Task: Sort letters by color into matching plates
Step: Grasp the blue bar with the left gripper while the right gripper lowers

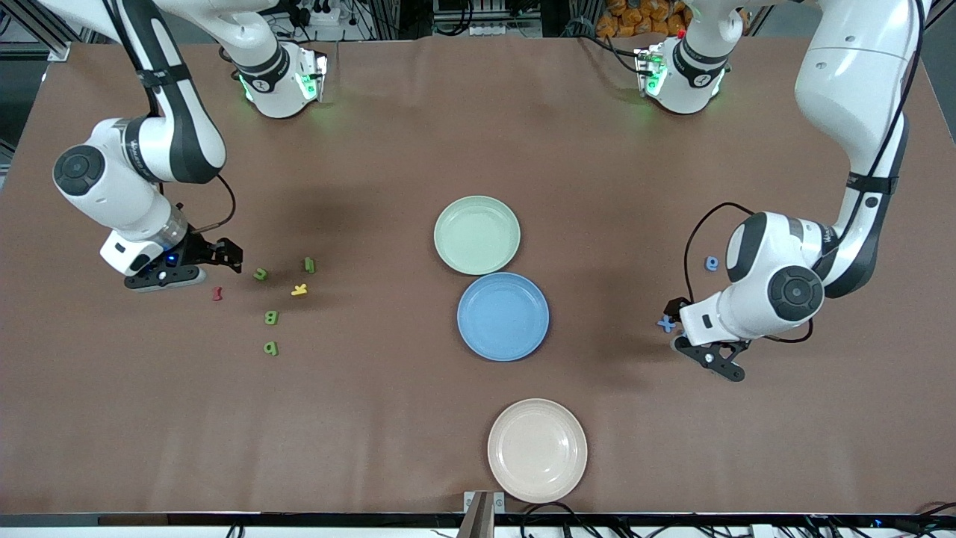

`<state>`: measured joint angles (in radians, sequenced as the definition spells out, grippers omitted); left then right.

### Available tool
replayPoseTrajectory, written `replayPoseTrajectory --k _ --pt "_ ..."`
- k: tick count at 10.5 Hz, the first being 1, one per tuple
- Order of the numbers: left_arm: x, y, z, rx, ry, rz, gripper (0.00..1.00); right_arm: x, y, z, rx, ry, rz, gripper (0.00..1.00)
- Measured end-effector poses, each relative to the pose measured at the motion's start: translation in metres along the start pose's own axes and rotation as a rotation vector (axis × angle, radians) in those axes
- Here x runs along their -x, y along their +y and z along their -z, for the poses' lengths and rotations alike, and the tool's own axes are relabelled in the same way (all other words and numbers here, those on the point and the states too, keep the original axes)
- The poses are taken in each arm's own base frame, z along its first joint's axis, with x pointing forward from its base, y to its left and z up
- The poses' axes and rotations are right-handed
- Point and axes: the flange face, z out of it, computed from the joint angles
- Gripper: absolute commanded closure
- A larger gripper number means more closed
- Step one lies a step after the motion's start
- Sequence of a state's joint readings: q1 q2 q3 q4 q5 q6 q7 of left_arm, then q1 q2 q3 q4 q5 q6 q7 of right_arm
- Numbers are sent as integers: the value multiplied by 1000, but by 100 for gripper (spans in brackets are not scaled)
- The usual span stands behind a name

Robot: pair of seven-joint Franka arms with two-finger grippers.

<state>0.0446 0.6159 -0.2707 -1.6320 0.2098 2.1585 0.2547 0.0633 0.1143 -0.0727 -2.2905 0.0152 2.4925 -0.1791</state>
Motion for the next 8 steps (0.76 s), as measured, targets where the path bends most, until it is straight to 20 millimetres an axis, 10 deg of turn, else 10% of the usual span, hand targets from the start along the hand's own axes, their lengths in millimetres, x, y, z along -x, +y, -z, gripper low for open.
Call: replayPoseTrajectory --k 8 --pt "-4 -4 -48 -1 4 -14 0 18 -1 -69 10 -8 -61 29"
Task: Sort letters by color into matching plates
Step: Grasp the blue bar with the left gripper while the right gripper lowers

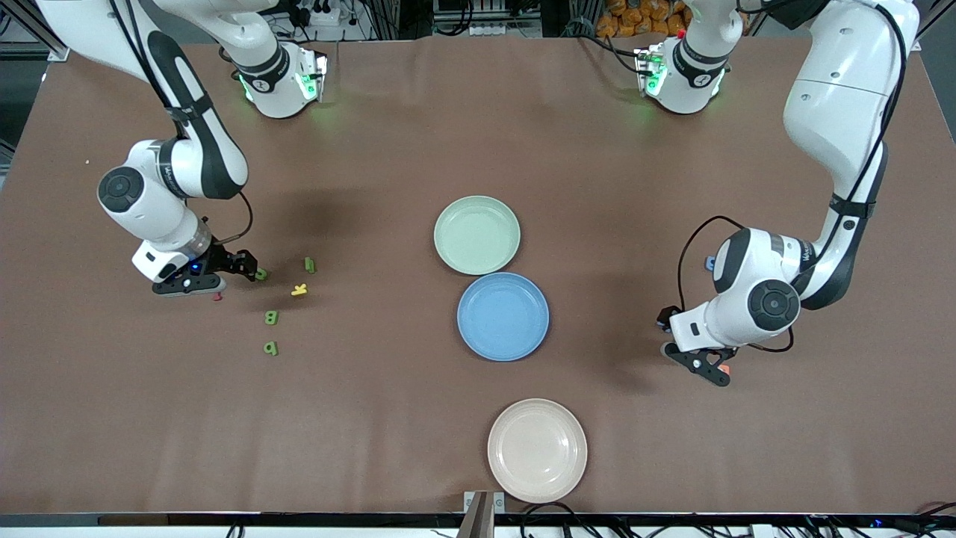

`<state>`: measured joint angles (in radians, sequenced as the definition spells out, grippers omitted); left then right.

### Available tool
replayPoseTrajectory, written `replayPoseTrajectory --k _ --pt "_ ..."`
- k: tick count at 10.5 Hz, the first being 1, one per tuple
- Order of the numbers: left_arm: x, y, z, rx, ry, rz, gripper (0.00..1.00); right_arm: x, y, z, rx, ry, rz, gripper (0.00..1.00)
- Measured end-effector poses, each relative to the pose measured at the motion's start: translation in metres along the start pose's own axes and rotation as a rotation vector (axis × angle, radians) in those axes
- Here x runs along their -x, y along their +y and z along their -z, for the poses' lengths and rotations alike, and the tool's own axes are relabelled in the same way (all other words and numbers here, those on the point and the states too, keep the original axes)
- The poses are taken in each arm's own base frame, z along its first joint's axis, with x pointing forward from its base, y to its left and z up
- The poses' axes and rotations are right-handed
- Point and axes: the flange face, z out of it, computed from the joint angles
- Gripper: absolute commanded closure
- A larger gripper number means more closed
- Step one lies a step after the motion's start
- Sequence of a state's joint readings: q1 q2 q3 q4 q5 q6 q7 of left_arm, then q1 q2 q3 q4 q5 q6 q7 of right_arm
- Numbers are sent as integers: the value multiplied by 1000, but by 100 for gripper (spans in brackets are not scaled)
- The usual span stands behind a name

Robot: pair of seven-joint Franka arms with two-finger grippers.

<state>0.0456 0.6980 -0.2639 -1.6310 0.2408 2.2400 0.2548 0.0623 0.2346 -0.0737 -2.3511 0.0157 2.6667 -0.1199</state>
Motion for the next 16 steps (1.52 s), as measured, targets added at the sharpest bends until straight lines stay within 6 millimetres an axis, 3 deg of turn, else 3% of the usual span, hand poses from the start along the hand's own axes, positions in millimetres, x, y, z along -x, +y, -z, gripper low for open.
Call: replayPoseTrajectory --k 3,5,7,9,14,15,16 --pt "2 -4 -6 2 -5 6 0 3 0 -7 0 -15 -133 36" --pt "8 -18 -10 -1 6 29 0 5 0 -10 1 -24 -229 45" --pt "14 -26 -19 -3 39 43 0 8 -1 -14 3 -35 -337 46" --pt "16 -21 -26 -1 47 36 0 11 -2 -20 6 -49 -405 48" --pt "16 -18 -29 1 44 32 0 16 -6 -41 17 -80 -567 49" --pt "17 -17 -29 2 42 32 31 16 -7 -42 17 -81 -591 49" --pt "17 -17 -31 3 40 31 94 16 -8 -43 17 -79 -621 49"
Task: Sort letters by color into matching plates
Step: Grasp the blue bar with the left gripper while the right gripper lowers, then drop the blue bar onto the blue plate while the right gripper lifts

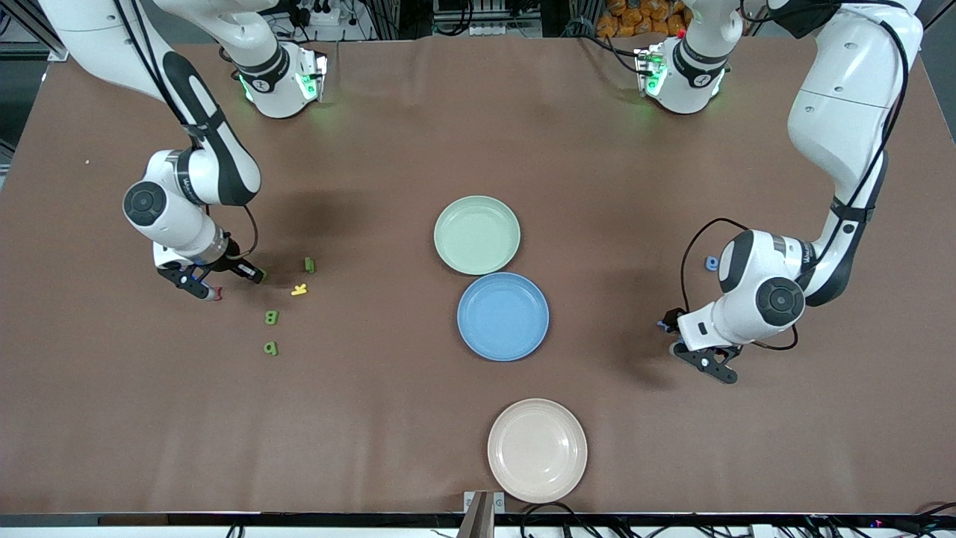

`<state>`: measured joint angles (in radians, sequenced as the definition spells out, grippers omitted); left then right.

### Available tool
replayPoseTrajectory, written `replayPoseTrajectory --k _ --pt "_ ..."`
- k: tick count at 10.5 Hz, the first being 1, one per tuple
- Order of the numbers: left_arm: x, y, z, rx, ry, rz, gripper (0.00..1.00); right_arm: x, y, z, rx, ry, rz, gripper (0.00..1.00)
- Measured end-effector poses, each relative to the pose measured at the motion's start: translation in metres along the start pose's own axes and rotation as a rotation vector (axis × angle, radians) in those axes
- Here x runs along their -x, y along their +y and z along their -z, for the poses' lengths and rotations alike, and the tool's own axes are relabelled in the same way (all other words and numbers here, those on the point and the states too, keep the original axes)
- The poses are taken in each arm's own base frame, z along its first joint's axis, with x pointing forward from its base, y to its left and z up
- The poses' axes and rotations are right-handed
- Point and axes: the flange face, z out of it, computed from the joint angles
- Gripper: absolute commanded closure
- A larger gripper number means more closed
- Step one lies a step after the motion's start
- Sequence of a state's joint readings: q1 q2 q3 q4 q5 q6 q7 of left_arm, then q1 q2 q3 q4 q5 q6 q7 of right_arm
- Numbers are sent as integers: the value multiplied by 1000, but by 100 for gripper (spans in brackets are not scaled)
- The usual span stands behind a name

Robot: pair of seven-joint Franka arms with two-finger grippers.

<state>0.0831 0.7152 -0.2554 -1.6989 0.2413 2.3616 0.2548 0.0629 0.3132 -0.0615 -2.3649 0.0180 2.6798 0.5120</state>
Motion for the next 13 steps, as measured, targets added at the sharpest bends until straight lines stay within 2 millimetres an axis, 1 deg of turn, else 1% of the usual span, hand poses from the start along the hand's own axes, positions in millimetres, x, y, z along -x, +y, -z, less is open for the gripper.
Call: replayPoseTrajectory --k 1,3,7,8,9,10,11,12,13 --pt "1 1 -1 1 -2 -1 100 2 -3 -2 -3 2 -23 49" --pt "2 0 -3 3 -6 3 100 6 -10 -6 -6 -1 -45 49" --pt "2 2 -4 4 -8 17 100 8 -9 -11 0 -10 -49 49" --pt "2 3 -4 4 -8 25 100 8 -9 -13 -2 -6 -49 50" --pt "2 4 -4 4 -9 34 100 9 -8 -15 -5 0 -49 53" --pt "1 5 -4 4 -8 36 100 11 -7 -18 -6 2 -49 58" --pt "1 5 -4 4 -6 37 100 12 -6 -19 -5 1 -49 68" --pt "0 5 -3 3 -1 50 100 12 -6 -19 -5 1 -45 82" --pt "-3 8 0 3 8 62 100 12 -6 -19 -6 2 -30 100"
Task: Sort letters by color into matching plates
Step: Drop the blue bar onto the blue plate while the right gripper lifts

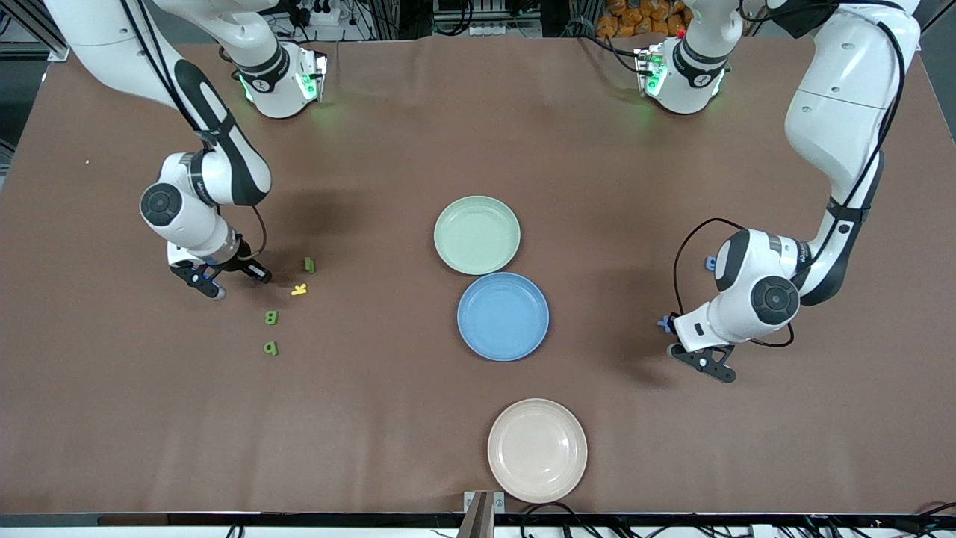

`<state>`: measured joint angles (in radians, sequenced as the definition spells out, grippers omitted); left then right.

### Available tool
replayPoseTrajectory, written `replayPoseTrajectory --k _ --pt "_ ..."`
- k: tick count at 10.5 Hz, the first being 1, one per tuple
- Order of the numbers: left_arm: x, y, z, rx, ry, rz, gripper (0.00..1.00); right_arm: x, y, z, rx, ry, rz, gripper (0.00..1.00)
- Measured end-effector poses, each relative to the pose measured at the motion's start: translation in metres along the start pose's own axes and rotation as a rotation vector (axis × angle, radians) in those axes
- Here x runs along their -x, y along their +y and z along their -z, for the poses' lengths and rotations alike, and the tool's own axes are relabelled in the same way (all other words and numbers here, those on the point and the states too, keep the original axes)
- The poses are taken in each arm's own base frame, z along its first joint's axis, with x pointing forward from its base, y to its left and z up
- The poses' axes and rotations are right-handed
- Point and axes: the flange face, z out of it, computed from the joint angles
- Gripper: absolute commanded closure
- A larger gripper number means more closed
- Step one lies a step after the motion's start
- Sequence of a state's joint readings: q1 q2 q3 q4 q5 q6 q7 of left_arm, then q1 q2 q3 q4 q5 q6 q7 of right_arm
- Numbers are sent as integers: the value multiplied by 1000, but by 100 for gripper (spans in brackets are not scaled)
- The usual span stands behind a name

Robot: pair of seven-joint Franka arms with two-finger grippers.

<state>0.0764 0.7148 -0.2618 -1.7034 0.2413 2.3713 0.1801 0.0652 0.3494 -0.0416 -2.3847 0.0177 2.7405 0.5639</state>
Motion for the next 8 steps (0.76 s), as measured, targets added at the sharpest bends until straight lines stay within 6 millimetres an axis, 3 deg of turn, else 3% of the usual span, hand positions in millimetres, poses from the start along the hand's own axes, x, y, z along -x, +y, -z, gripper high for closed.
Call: replayPoseTrajectory --k 2,5,8 --pt "-13 23 13 -3 26 11 100 0 0 0 0 0 14 100" --pt "-34 85 44 -17 64 50 100 -2 -1 6 -6 8 24 100" --pt "-46 158 54 -11 77 135 100 -7 -16 47 -3 -13 43 100"
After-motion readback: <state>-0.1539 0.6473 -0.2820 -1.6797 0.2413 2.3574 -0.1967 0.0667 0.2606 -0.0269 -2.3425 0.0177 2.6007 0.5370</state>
